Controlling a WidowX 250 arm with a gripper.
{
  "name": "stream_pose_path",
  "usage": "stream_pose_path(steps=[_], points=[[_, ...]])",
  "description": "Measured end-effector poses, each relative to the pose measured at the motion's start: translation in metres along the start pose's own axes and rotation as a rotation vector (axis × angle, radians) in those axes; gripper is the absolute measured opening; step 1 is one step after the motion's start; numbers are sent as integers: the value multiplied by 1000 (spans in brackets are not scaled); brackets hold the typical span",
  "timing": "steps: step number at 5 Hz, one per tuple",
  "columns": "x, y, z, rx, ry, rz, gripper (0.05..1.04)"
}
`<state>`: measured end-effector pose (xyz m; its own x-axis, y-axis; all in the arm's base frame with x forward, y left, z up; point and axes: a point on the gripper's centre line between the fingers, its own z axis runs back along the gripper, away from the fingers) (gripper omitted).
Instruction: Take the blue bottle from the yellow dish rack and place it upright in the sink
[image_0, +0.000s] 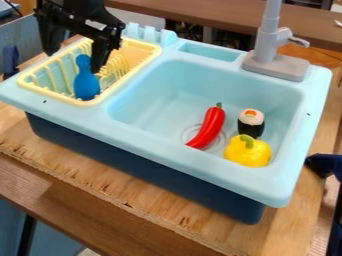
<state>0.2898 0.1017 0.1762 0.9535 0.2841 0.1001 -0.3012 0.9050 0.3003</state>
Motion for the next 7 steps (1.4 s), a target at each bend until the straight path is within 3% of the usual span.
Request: stream_pose_path(steps=[1,2,4,5,6,7], points=[[-1,-8,-1,-14,-4,-20,999],[-9,-16,-7,-22,27,-42,969],[-12,-19,-10,-51,44,-57,375],[-12,-17,-9,-79,41,-59,311],[-14,-13,17,-152,-12,-66,310],[-9,-11,63,-230,-134,-57,310]])
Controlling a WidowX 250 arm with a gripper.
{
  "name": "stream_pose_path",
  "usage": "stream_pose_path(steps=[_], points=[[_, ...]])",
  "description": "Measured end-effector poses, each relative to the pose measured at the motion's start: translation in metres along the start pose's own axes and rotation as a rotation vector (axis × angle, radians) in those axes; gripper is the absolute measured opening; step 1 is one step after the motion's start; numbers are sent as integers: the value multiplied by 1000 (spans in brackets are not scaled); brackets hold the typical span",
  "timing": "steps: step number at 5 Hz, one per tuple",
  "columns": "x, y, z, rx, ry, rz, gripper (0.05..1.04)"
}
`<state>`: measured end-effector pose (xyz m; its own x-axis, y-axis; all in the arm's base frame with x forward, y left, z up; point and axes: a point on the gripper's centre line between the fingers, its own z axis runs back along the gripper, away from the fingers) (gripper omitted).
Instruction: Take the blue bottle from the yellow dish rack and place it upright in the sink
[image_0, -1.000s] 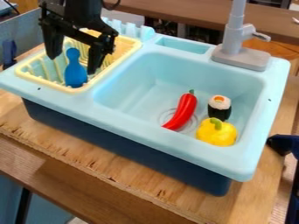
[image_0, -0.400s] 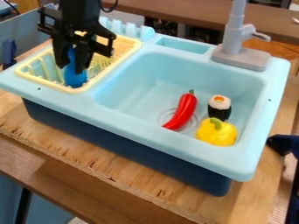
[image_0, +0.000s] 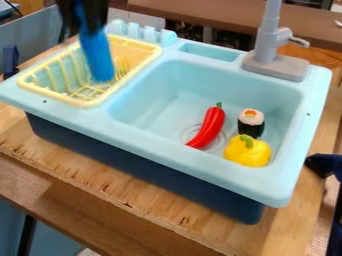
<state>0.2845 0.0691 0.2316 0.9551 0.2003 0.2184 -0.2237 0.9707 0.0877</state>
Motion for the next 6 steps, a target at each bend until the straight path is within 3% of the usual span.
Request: stream_pose_path(steps=[1,2,3,4,6], points=[[14,-15,32,-66,-102,-53,310],[27,-35,28,-228,-103,-177,310],[39,-42,0,-359,-19,-216,310],[49,-41,-21,-370,68,-185,310],[64,-45,-54,-245,215,-138,310]])
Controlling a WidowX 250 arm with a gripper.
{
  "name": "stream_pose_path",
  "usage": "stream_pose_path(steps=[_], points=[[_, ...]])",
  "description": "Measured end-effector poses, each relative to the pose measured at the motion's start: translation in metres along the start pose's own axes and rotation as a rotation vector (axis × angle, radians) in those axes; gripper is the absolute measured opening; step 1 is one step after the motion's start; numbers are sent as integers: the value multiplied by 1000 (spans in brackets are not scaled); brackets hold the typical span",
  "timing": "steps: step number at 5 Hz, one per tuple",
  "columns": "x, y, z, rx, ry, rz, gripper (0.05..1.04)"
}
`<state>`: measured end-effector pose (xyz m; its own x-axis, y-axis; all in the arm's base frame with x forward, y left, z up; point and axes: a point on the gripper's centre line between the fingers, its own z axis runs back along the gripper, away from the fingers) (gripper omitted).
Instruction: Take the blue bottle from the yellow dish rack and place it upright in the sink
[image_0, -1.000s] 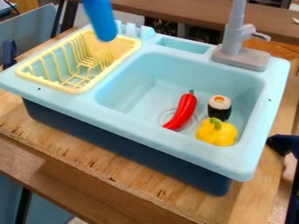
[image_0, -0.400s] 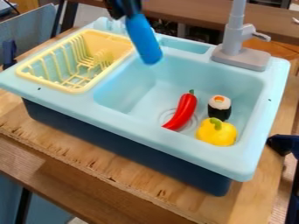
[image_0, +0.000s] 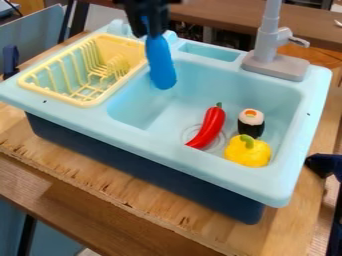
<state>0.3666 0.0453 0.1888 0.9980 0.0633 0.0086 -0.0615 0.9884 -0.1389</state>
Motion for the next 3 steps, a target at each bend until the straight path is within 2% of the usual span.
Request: stream_pose_path(steps=[1,2,3], points=[[8,-3,-14,-4,121,23,310],[12,-11,-17,10,142,8,310],[18,-11,-29,5,189,18,310]])
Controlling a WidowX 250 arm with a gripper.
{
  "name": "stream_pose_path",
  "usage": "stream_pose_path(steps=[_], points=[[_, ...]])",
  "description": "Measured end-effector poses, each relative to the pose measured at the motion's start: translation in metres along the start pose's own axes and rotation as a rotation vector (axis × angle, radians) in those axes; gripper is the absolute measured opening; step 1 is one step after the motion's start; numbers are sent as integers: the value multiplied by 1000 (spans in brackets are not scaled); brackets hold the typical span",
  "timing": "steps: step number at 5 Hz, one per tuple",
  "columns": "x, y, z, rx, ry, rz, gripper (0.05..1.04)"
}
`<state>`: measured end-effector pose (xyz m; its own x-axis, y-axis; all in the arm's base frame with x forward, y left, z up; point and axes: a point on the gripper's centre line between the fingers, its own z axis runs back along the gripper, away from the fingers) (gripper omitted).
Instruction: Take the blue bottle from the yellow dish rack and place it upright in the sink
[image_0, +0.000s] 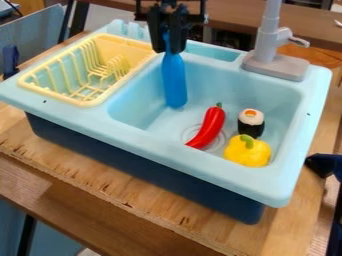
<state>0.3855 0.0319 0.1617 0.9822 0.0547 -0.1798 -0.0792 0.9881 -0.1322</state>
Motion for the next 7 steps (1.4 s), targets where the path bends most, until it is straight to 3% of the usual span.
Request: stream_pose_path(steps=[2,3,4,5,7], points=[[6,10,-4,-11,16,22,355],[6,13,-4,6,25,22,646],[9,15,-13,-43,10,32,930],[6,21,-6,-56,-18,52,1005],[-9,16,26,-122,-134,26,1001]])
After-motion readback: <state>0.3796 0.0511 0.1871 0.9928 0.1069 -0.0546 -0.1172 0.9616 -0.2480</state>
